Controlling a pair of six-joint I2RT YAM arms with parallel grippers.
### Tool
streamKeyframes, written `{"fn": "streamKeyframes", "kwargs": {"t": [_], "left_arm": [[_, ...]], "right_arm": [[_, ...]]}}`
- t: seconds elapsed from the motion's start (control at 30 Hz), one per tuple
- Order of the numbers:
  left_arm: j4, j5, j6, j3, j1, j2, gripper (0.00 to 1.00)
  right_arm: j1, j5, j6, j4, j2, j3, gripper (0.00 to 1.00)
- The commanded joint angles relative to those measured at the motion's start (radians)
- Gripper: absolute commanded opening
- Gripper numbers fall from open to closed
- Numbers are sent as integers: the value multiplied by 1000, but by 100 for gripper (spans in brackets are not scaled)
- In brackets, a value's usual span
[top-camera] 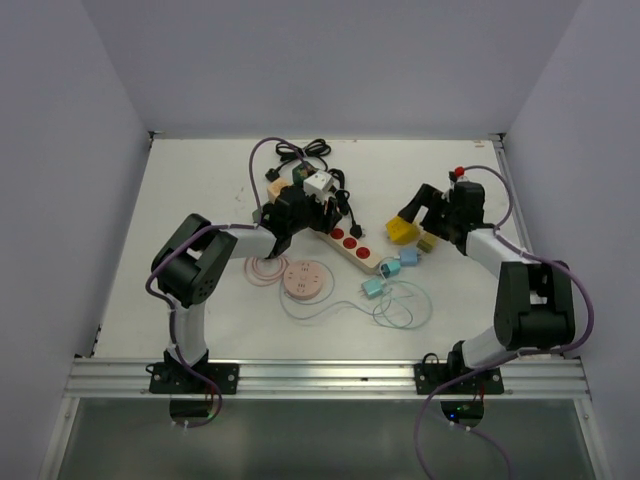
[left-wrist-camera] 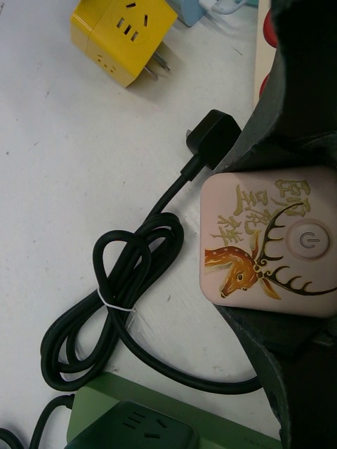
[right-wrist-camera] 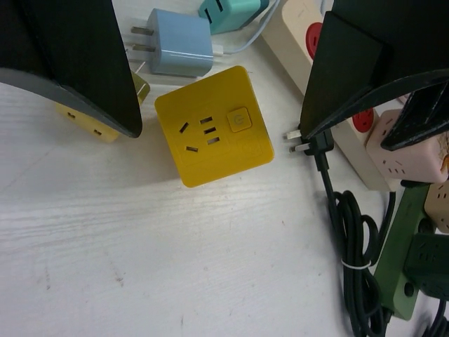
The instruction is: Pull the plug off the socket
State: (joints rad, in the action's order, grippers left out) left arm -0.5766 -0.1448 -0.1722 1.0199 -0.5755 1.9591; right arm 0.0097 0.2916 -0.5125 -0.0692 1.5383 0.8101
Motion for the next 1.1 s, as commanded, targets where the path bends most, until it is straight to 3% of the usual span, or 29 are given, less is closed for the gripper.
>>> {"fn": "streamKeyframes", "kwargs": {"t": [0.0, 0.13, 0.3, 0.53, 0.77, 1.07], "left_arm": [[73, 10, -41, 6, 11, -37, 0], [78, 10, -41, 11, 11, -35, 0], [78, 7, -43, 12, 9, -32, 0], [80, 4, -46, 14, 11, -28, 0], [83, 4, -43, 14, 9, -25, 0], [89, 1, -38, 14, 11, -26, 0]], "right_arm": [[-5, -126, 65, 92, -82, 66, 99], [-2, -178, 112, 124, -132, 72, 98], [6, -105, 127, 92, -112, 57, 93], [118, -156, 215, 106, -61, 78, 89], [119, -313, 213, 167, -12, 72, 84], [87, -295, 172, 161, -46, 70, 75]]}}
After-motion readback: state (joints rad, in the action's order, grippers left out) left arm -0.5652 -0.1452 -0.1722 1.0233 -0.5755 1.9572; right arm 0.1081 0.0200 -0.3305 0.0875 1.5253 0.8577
